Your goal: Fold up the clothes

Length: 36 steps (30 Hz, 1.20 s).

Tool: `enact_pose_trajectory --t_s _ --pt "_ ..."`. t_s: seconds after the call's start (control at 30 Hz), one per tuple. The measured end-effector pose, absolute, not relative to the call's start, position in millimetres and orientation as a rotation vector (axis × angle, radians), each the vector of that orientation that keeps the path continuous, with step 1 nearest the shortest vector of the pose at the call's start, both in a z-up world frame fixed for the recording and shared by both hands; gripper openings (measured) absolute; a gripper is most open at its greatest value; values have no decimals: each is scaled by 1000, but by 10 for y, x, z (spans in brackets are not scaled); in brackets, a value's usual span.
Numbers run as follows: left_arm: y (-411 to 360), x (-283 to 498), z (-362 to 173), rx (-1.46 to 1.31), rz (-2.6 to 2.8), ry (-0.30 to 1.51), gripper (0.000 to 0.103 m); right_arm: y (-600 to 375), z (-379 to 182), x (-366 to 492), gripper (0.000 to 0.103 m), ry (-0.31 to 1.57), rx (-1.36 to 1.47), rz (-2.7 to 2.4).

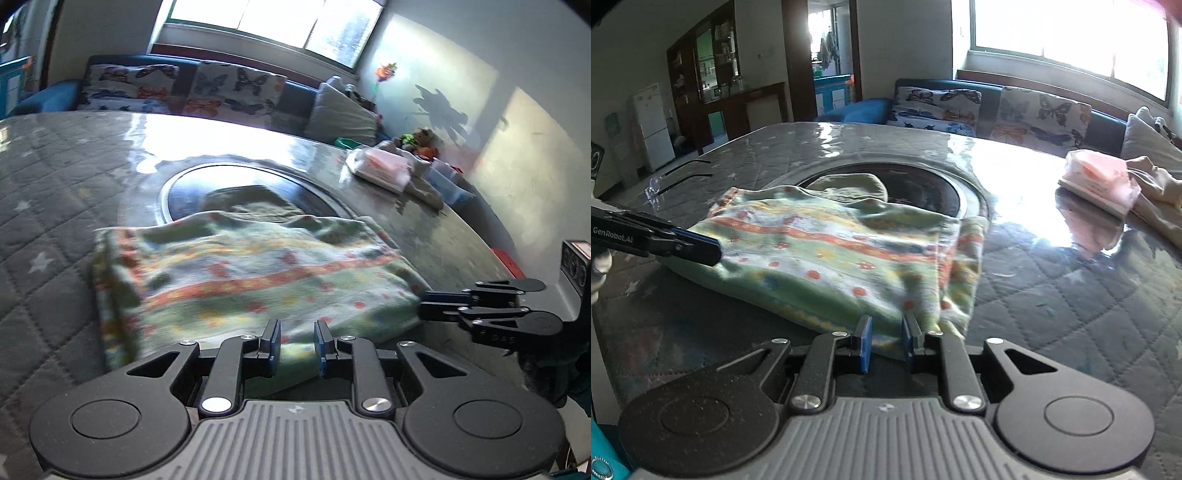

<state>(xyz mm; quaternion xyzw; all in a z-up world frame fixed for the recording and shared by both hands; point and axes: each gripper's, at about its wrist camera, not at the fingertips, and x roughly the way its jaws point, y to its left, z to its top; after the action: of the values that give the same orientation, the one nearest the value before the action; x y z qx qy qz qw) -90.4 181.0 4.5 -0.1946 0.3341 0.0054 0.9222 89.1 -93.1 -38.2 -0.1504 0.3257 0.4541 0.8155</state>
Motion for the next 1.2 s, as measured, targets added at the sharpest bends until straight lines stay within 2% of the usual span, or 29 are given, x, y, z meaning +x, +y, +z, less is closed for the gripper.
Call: enact_pose_trajectory --t_s 0.1,0.43,0.8,1.0,1.2 --pt "1929 -998 41 -424 59 682 22 -955 -340 877 16 685 -332 960" --pt "2103 -1051 110 -441 132 654 22 -737 -209 1016 30 623 -298 964" --pt "2351 -989 50 -433 217 674 23 -596 -361 1160 34 667 -323 949" --pt "2370 -762 145 -411 199 639 23 -381 -285 1348 34 630 -324 948" --pt "2521 -552 22 -416 236 685 23 -193 -395 1628 34 669 -321 913"
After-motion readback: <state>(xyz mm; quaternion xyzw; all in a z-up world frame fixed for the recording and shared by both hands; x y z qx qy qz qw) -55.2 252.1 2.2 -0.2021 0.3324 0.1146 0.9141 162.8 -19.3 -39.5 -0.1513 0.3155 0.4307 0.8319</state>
